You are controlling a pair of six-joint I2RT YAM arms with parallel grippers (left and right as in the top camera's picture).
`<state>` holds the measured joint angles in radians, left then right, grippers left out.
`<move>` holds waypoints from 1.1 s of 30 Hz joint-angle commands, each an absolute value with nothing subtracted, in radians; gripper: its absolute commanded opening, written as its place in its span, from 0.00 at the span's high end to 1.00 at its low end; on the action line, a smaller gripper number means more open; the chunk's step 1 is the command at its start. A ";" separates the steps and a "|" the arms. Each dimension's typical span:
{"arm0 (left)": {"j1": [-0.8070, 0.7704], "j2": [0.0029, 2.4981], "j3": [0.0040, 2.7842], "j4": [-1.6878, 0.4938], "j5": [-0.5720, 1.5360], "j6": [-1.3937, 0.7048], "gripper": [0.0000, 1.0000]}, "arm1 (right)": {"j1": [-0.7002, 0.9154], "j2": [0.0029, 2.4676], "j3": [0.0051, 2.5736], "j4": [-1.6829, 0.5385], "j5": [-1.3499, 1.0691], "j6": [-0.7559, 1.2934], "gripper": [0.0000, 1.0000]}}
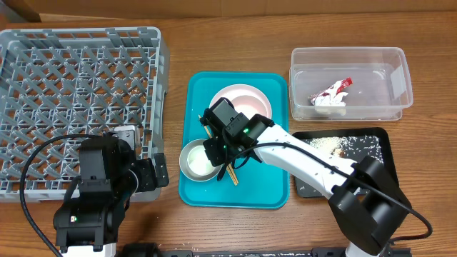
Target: Sort waste into correct bins and load items into the dishwasher
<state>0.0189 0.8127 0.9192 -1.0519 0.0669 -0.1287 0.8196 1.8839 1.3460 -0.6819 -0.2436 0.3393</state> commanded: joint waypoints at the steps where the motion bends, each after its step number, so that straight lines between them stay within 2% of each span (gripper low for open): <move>1: 0.012 0.810 0.943 -1.051 0.071 -0.138 0.00 | 0.801 1.863 1.387 -0.716 -0.179 0.353 0.96; 8: 0.012 0.810 0.943 -1.046 0.103 -0.139 0.00 | 0.667 1.771 1.581 -0.938 -0.147 0.353 0.96; 13: 0.012 0.818 0.938 -0.991 0.301 -0.138 0.00 | 0.522 1.671 1.617 -0.977 -0.264 0.353 0.96; 15: 0.012 0.831 0.931 -0.949 0.389 -0.138 0.00 | 0.458 1.654 1.617 -0.991 -0.349 0.353 0.96; 19: 0.012 0.894 0.928 -0.815 0.632 -0.134 0.00 | 0.330 1.654 1.597 -1.013 -0.701 0.339 0.96; 20: 0.012 0.911 0.928 -0.778 0.690 -0.134 0.00 | 0.317 1.654 1.590 -1.013 -0.769 0.331 0.96; 21: 0.012 0.950 0.928 -0.688 0.834 -0.127 0.00 | 0.305 1.654 1.574 -1.012 -0.908 0.306 0.96; 26: 0.012 1.067 0.928 -0.424 1.164 -0.128 0.00 | 0.308 1.654 1.570 -1.013 -1.180 0.284 0.96; 33: -0.035 1.150 0.928 -0.172 1.353 -0.155 0.00 | 0.308 1.654 1.570 -1.010 -1.312 0.284 0.96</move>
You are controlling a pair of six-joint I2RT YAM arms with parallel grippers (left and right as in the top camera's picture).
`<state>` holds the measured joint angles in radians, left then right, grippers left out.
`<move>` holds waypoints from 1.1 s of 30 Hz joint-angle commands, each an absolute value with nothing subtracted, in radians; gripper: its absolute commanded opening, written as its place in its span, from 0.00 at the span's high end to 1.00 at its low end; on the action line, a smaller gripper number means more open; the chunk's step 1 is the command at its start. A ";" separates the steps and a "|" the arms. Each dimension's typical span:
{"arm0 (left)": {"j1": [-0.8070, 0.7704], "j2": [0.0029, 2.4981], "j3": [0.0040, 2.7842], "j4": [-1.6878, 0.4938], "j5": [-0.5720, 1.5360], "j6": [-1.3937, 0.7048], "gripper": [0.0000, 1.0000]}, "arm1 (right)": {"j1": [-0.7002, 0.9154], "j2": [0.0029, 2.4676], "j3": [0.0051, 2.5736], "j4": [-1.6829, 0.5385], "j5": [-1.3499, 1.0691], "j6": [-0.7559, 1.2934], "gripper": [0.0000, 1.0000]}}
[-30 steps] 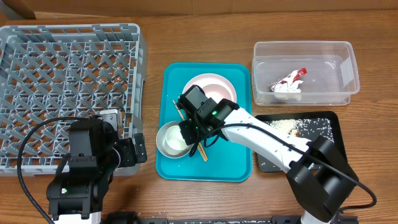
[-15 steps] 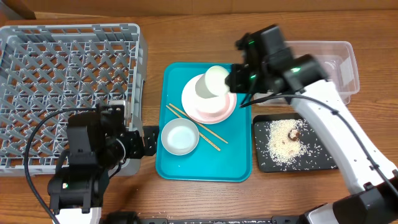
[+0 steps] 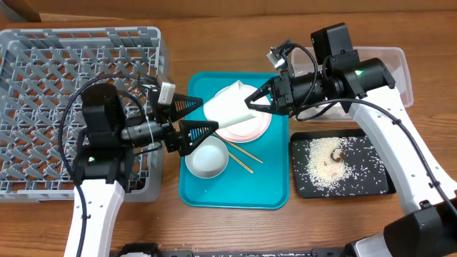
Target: Sort waste into correct bins and load items into the dishwasher
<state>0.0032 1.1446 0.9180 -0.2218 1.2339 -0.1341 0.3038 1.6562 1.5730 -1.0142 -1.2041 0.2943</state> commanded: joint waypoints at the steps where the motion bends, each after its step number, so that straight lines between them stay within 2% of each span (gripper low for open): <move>1: -0.053 1.150 0.928 -0.143 1.355 -0.163 0.00 | 0.308 1.654 1.570 -1.010 -1.312 0.285 0.96; 10: -0.157 1.150 0.928 0.070 1.341 -0.253 0.00 | 0.308 1.654 1.570 -1.010 -1.315 0.285 0.96; 13: -0.158 1.150 0.928 0.078 1.330 -0.259 0.04 | 0.308 1.654 1.570 -1.010 -1.315 0.285 0.96; 16: -0.158 1.150 0.928 0.083 1.326 -0.259 0.20 | 0.308 1.654 1.570 -1.013 -1.315 0.285 0.96; 20: -0.158 1.150 0.928 0.083 1.277 -0.258 0.45 | 0.308 1.654 1.570 -1.017 -1.314 0.284 0.96; 22: -0.158 1.150 0.928 0.083 1.262 -0.258 0.48 | 0.308 1.654 1.570 -1.021 -1.314 0.284 0.96; 26: -0.157 1.150 0.928 0.074 1.203 -0.241 0.62 | 0.308 1.654 1.570 -1.042 -1.233 0.284 0.94; 29: -0.143 1.150 0.928 -0.023 1.108 -0.191 0.76 | 0.296 1.654 1.570 -1.098 -0.929 0.286 0.80; 30: -0.124 1.150 0.928 -0.083 1.069 -0.163 0.80 | 0.275 1.654 1.570 -1.139 -0.750 0.293 0.77; 33: -0.039 1.149 0.929 -0.215 1.015 -0.119 0.92 | 0.199 1.653 1.573 -1.219 -0.431 0.292 0.76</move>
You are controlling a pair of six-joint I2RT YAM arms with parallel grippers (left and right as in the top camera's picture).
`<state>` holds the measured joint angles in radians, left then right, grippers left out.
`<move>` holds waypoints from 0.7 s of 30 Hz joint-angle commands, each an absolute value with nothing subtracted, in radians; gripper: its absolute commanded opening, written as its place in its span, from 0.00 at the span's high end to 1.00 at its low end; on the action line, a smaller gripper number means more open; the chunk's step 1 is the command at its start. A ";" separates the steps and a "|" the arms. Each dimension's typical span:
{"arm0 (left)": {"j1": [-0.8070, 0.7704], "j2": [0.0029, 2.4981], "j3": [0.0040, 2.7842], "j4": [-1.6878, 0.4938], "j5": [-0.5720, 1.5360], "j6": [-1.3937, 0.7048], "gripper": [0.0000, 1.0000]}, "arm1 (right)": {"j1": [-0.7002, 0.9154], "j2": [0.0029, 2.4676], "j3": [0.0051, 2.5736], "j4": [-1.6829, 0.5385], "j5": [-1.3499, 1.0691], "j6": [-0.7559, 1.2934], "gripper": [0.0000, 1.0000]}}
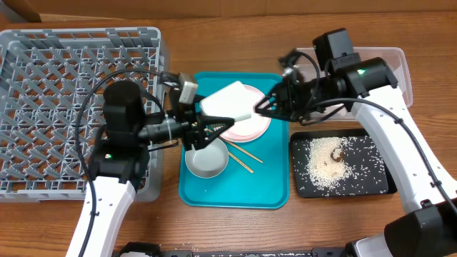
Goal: Sort waste into correct bins and load items into the dishwasher
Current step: 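Place the white cup into the dish rack with the left gripper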
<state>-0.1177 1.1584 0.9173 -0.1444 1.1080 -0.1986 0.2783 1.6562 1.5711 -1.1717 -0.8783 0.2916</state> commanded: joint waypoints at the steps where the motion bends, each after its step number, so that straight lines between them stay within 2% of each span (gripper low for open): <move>1: -0.014 1.147 0.929 -0.244 1.011 -0.110 0.96 | 0.177 1.651 1.578 -1.242 -0.392 0.292 0.75; 7: 0.225 1.105 0.952 -0.546 0.834 -0.052 0.96 | 0.053 1.601 1.607 -1.362 -0.166 0.253 0.72; 10: 0.373 1.081 1.044 -0.820 0.473 -0.022 0.96 | -0.018 1.552 1.607 -1.399 -0.088 0.244 0.71; 14: 0.469 1.082 1.129 -1.030 0.027 -0.112 0.96 | -0.051 1.534 1.607 -1.421 -0.091 0.230 0.70; 16: 0.480 1.091 1.126 -1.046 -0.070 -0.131 0.96 | -0.051 1.534 1.605 -1.425 -0.091 0.229 0.70; 21: 0.479 1.180 1.126 -1.022 -0.146 -0.139 0.96 | -0.050 1.534 1.605 -1.438 -0.091 0.228 0.70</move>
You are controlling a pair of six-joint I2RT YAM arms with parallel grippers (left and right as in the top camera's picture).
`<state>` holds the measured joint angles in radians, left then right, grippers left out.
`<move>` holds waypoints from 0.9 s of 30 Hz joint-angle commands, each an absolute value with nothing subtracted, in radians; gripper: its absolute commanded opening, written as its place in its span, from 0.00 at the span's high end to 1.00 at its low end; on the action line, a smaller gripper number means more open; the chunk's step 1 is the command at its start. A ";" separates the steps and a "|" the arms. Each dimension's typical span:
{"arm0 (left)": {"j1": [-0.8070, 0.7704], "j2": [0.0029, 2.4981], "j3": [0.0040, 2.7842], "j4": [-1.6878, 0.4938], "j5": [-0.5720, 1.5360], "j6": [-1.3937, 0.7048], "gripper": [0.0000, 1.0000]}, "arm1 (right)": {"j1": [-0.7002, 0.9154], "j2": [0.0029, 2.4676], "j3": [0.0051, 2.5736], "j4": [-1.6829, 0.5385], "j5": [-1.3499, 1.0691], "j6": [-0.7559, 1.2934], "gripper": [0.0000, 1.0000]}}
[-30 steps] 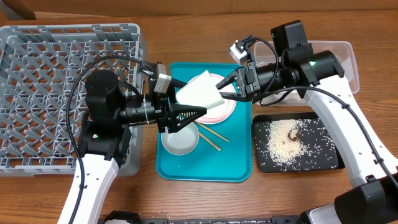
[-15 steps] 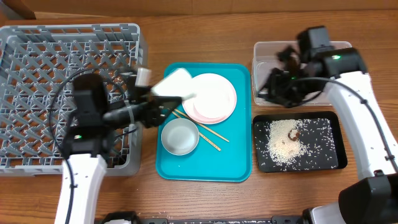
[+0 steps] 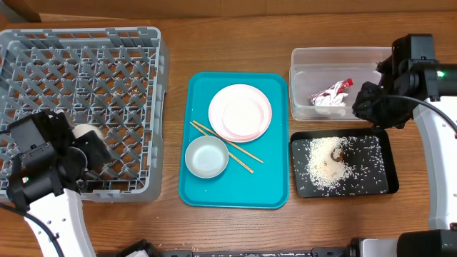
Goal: Sort waste into correct bins and load items into the dishwasher
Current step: 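Place the white cup into the dish rack with the left gripper, then grasp the white saucer from the teal tray with the left gripper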
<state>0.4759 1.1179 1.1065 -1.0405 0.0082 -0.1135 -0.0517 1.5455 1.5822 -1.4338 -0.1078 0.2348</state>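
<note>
On the teal tray (image 3: 271,187) lie a pink-rimmed white plate (image 3: 240,113), a white bowl (image 3: 206,156) and a pair of chopsticks (image 3: 227,146). A red-and-white wrapper (image 3: 330,96) sits in the clear plastic bin (image 3: 314,58). The black tray (image 3: 378,182) holds spilled rice (image 3: 325,158). The grey dish rack (image 3: 78,86) stands at the left. My left gripper (image 3: 91,151) hangs over the rack's near right corner. My right gripper (image 3: 368,103) is at the bin's right end, above the black tray's far edge. Neither gripper's fingers show clearly.
Bare wooden table lies in front of the trays and behind the bin. The rack fills the left side up to the teal tray. Cables loop off both arms.
Both arms have left the teal tray: the left is now back over the rack's near corner, the right at the bin. The white sheet-like thing held over the plate is no longer in view.
First the right arm reached over the bowl and chopsticks while the left stayed near the rack's corner. Then both grippers met above the plate around a white flat thing, with more rice on the black tray. Now both arms are withdrawn, leaving plate, bowl and chopsticks on the tray.
</note>
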 commanded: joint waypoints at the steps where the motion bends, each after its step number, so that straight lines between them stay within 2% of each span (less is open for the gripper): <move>1: 0.479 1.206 1.126 -1.015 -0.144 -0.139 0.96 | -0.050 1.534 1.605 -1.443 -0.091 0.228 0.70; 6: 0.479 1.393 1.126 -0.943 -0.126 -0.139 0.92 | -0.050 1.534 1.605 -1.454 -0.091 0.228 0.70; 8: 0.479 1.462 1.126 -0.919 -0.094 -0.138 0.81 | -0.050 1.534 1.605 -1.454 -0.091 0.228 0.70; 10: 0.479 1.512 1.126 -0.915 -0.074 -0.138 0.61 | -0.050 1.534 1.605 -1.454 -0.091 0.228 0.70; 11: 0.479 1.521 1.126 -0.915 -0.068 -0.137 0.43 | -0.050 1.534 1.605 -1.455 -0.091 0.228 0.70; 12: 0.479 1.532 1.126 -0.915 -0.057 -0.138 0.09 | -0.050 1.534 1.605 -1.456 -0.091 0.228 0.70; 13: 0.479 1.532 1.128 -0.915 -0.057 -0.138 0.00 | -0.050 1.534 1.605 -1.458 -0.091 0.228 0.70; 19: 0.466 1.459 1.269 -1.024 0.047 -0.138 0.00 | -0.050 1.534 1.605 -1.465 -0.091 0.228 0.70; 21: 0.407 1.378 1.322 -1.045 0.105 -0.134 0.00 | -0.050 1.534 1.605 -1.478 -0.091 0.228 0.60; 23: 0.309 1.313 1.322 -1.044 0.131 -0.134 0.00 | -0.050 1.534 1.605 -1.483 -0.091 0.228 0.53; 27: 0.055 1.285 1.319 -1.056 0.156 -0.135 0.00 | -0.050 1.534 1.605 -1.488 -0.091 0.232 0.53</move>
